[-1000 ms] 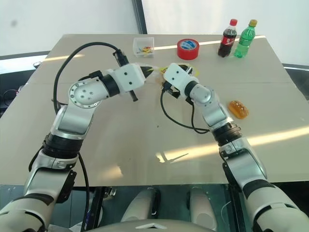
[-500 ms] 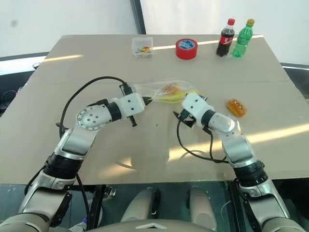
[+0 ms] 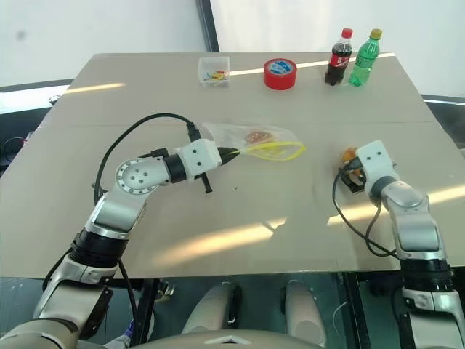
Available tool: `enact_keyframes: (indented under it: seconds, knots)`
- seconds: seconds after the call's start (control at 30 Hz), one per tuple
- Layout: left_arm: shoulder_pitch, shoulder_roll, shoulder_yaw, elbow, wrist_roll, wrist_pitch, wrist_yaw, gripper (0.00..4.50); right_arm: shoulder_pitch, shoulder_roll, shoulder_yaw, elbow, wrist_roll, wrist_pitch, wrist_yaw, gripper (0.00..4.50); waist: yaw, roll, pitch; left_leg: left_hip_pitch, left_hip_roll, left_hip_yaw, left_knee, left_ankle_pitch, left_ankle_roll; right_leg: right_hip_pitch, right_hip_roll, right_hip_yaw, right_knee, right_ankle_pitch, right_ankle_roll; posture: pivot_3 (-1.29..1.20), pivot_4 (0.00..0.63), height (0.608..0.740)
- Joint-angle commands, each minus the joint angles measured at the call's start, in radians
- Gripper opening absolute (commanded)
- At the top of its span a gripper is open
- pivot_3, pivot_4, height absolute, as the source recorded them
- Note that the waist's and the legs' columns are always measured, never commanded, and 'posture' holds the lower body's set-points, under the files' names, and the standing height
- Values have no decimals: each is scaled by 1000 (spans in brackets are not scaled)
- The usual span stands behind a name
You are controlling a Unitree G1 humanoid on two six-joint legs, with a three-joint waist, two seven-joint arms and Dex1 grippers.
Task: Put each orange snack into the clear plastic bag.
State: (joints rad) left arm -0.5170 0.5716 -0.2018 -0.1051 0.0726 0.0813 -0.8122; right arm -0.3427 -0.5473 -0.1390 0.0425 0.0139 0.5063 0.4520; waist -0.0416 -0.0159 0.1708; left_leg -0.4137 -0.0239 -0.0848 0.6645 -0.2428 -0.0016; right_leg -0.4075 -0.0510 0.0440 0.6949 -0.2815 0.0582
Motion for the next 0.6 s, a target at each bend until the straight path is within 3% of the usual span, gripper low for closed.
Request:
enact_keyframes:
  seconds: [0.03, 0.2, 0.33, 0.43, 0.5, 0.6]
  knots:
    - [-12, 13, 42, -24, -26, -5, 2, 0, -25, -8, -32, 94, 22, -72, -4, 4196, 1, 0, 0, 0, 0, 0, 0, 0, 0, 0, 0, 0, 0, 0, 0, 0, 150, 740]
    - [-13, 8, 50, -24, -40, 15, 10, 0, -60, -8, -49, 182, 45, -129, -20, 4196, 3, 0, 0, 0, 0, -1, 1, 0, 0, 1, 0, -1, 0, 0, 0, 0, 150, 740]
    - [-14, 5, 51, -23, -39, 20, 12, 0, -58, -6, -42, 177, 55, -137, -14, 2959, 2, 0, 0, 0, 0, -1, 1, 0, 0, 2, 0, -1, 0, 0, 0, 0, 150, 740]
    - [-14, -1, 55, -22, -47, 32, 15, 0, -39, -6, -37, 148, 58, -132, -8, 1498, 2, 0, 0, 0, 0, -1, 1, 0, 0, 2, 0, -1, 0, 0, 0, 0, 150, 740]
    - [-15, -7, 60, -22, -58, 45, 15, 0, -18, -5, -32, 82, 75, -118, 12, 754, 3, 0, 0, 0, 0, -1, 1, 0, 0, 1, 0, -1, 0, 0, 0, 0, 150, 740]
    - [-15, -6, 61, -23, -59, 52, 15, 0, 23, 6, 3, -119, 148, -68, 87, 754, 2, 0, 0, 0, 1, -2, 1, 0, 0, 1, 0, -1, 0, 0, 0, 0, 150, 740]
